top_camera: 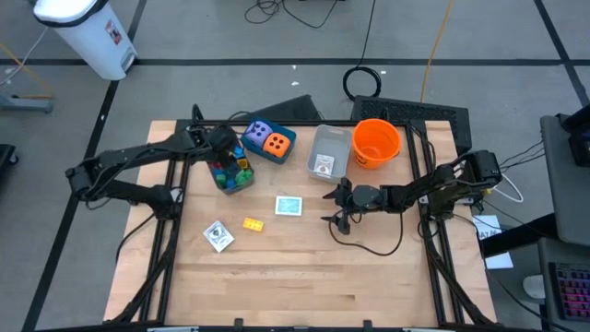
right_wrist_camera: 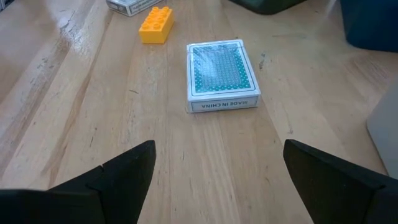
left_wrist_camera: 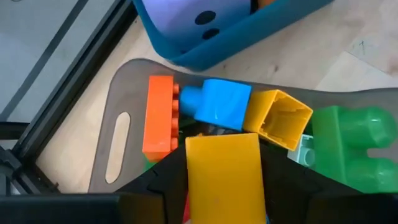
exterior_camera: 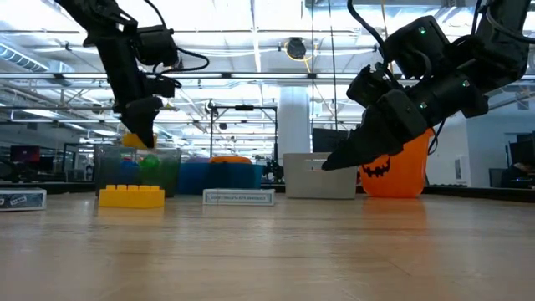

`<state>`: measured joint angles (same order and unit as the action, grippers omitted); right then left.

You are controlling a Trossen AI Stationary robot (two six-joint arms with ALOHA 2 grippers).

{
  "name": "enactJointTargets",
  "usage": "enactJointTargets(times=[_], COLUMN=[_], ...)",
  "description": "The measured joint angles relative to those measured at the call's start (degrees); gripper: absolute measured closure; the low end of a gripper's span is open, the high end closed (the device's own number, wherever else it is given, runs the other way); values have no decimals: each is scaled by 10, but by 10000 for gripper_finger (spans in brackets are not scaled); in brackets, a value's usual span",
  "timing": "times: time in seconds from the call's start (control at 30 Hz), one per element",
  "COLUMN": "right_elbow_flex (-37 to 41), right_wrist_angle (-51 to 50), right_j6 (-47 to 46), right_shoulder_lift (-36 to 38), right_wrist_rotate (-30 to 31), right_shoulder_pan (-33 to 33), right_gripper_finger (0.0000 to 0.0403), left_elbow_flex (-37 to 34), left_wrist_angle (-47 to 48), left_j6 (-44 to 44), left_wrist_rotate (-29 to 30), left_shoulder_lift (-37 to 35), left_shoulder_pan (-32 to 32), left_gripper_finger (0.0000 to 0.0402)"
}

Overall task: Pick & Place Toys
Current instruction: Put the yellow game piece into the black bin, then put the blue deck of cards into the gray bin

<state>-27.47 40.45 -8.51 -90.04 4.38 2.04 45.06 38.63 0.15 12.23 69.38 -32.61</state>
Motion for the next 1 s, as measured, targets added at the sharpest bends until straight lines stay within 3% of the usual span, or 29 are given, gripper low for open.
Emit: enactJointTargets(times=[0.6, 0.83, 1.0], right_elbow_flex=[0, 0, -5], right_wrist_angle=[0, 13, 43], right_j6=[0, -8, 27], right_shoulder_lift=[0, 0, 0], right_wrist_rotate=[0, 0, 5], right_shoulder_pan=[0, 4, 33], right_gripper_finger=[55, 55, 55], left_elbow_flex=[0, 0, 0], left_wrist_angle=[9, 7, -25], left_j6=[-4, 3, -29], left_wrist_rotate=[-22, -159, -165], left_shoulder_lift=[0, -11, -11], left_shoulder_pan=[-7, 30, 116], left_gripper_finger=[232, 232, 232])
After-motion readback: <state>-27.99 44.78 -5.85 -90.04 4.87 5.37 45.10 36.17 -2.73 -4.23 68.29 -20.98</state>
